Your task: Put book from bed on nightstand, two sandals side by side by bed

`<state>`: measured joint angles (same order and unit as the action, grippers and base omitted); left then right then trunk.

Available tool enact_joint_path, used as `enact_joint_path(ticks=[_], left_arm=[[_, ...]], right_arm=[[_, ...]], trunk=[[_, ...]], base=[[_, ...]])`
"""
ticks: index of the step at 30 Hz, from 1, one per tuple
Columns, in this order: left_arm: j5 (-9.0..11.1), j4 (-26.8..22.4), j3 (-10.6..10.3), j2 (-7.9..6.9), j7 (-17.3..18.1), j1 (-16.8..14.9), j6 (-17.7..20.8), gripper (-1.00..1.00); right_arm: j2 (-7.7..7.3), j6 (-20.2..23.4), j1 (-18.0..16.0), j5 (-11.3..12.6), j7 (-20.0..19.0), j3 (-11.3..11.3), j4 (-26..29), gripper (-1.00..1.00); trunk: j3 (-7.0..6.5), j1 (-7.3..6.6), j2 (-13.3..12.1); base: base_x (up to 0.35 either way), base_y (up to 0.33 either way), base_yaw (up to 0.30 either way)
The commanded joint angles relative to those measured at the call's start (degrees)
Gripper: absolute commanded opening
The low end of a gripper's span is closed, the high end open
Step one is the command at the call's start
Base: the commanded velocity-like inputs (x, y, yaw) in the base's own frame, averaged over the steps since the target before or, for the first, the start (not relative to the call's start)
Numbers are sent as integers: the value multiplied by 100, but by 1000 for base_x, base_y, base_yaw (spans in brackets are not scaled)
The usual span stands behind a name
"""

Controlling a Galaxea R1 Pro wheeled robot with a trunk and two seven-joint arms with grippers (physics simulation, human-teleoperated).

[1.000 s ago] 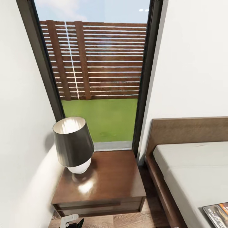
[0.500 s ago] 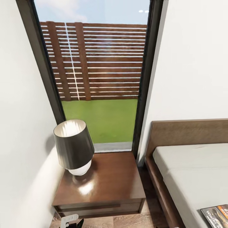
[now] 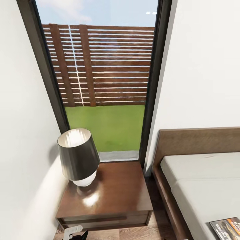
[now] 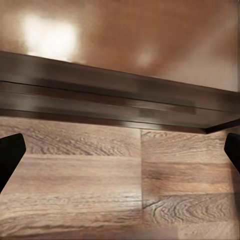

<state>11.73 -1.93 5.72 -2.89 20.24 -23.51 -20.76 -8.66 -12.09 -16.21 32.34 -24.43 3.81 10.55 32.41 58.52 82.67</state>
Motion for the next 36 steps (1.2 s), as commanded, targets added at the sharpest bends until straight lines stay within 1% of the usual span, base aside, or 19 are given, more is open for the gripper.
enact_joint_path(ticks=[1, 36], left_arm=[[20, 8, 44, -1, 50, -4, 2, 100], [13, 8, 44, -1, 50, -4, 2, 100]], right_arm=[[-3, -21, -4, 53, -18, 40, -9, 100], [0, -21, -4, 53, -18, 40, -9, 100]], trunk=[[-13, -23, -39], [-642, -792, -1443]], base=[[0, 0, 0], [0, 0, 0]])
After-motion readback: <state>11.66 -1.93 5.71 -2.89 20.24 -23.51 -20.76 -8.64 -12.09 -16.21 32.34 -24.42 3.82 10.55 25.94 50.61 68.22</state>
